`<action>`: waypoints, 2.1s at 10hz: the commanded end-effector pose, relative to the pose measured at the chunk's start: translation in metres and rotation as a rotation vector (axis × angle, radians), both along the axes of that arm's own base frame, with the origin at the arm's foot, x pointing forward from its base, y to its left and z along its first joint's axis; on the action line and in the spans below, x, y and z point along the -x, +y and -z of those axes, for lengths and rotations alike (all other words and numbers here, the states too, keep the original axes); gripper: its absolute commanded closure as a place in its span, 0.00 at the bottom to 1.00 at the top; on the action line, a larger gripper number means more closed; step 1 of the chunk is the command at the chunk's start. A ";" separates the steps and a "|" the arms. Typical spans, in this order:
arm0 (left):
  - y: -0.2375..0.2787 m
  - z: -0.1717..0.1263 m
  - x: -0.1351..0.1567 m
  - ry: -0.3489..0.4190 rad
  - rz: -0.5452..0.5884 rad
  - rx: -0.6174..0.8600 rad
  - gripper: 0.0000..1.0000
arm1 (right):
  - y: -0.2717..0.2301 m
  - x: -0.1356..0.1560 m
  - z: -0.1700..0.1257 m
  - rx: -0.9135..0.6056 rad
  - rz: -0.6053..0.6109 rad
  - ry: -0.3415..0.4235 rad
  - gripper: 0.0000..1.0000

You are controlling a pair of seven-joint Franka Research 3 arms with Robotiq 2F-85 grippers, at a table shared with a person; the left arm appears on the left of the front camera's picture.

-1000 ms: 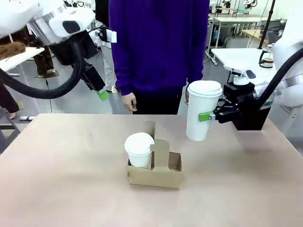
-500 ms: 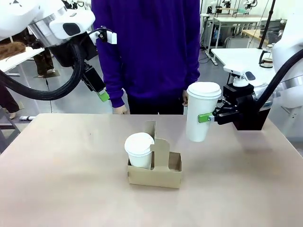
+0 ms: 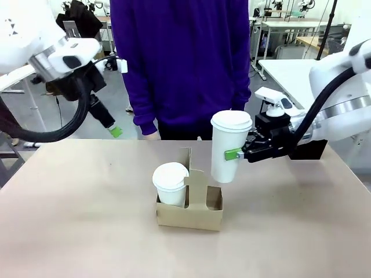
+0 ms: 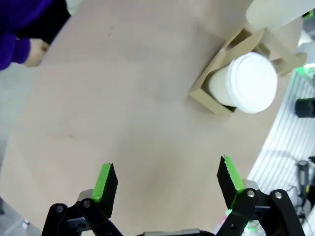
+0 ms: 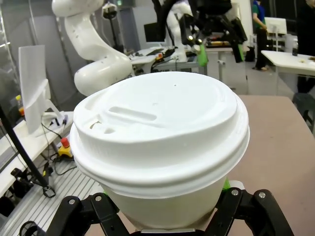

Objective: Pour a drink into a cup and package it in a carrier.
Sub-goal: Insert the held 600 ml Paper Cup into the Cup Carrier.

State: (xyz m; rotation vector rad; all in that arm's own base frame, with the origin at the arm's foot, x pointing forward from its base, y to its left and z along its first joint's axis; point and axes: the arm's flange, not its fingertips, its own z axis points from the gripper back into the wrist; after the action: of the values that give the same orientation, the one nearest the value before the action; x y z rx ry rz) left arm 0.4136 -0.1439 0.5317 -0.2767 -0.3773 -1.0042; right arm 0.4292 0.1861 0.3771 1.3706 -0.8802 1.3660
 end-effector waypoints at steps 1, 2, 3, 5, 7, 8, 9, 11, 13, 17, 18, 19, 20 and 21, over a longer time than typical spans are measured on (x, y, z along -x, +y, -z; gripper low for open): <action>0.020 0.023 0.005 -0.053 0.124 0.124 0.00 | 0.015 0.000 0.008 -0.036 0.002 -0.027 0.19; 0.031 0.032 0.008 -0.062 0.142 0.181 0.00 | 0.023 0.004 0.012 -0.055 -0.007 -0.013 0.19; 0.040 0.042 0.006 -0.077 0.145 0.223 0.00 | 0.027 0.007 0.017 -0.067 -0.018 -0.015 0.19; 0.053 0.054 0.004 -0.098 0.141 0.269 0.00 | 0.034 0.011 0.028 -0.063 -0.039 -0.014 0.19; 0.049 0.046 0.003 -0.078 0.125 0.224 0.00 | 0.037 0.010 0.040 -0.059 -0.061 -0.009 0.19; 0.049 0.046 0.003 -0.078 0.125 0.224 0.00 | 0.039 0.011 0.046 -0.056 -0.071 -0.002 0.19; 0.049 0.046 0.003 -0.078 0.125 0.224 0.00 | 0.040 0.010 0.052 -0.050 -0.077 0.008 0.19; 0.049 0.046 0.003 -0.078 0.125 0.224 0.00 | 0.039 0.012 0.063 -0.041 -0.090 0.031 0.19; 0.049 0.046 0.003 -0.078 0.125 0.224 0.00 | 0.035 0.011 0.075 -0.016 -0.115 0.042 0.19; 0.049 0.046 0.003 -0.078 0.125 0.224 0.00 | 0.038 0.007 0.104 0.004 -0.161 0.013 0.19; 0.049 0.046 0.003 -0.078 0.125 0.224 0.00 | 0.038 0.005 0.110 0.007 -0.169 -0.006 0.19; 0.049 0.046 0.003 -0.078 0.125 0.224 0.00 | 0.038 0.005 0.114 0.013 -0.177 -0.021 0.19; 0.049 0.046 0.003 -0.078 0.125 0.224 0.00 | 0.038 0.006 0.118 0.022 -0.191 -0.032 0.19; 0.049 0.046 0.003 -0.078 0.125 0.224 0.00 | 0.039 0.007 0.120 0.028 -0.202 -0.045 0.19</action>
State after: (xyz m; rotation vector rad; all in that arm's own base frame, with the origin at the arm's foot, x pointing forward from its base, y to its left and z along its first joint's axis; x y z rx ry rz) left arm 0.4097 -0.0947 0.4847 -0.4611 -0.5577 -1.1010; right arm 0.4201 0.2220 0.2576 1.4607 -0.7584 1.4988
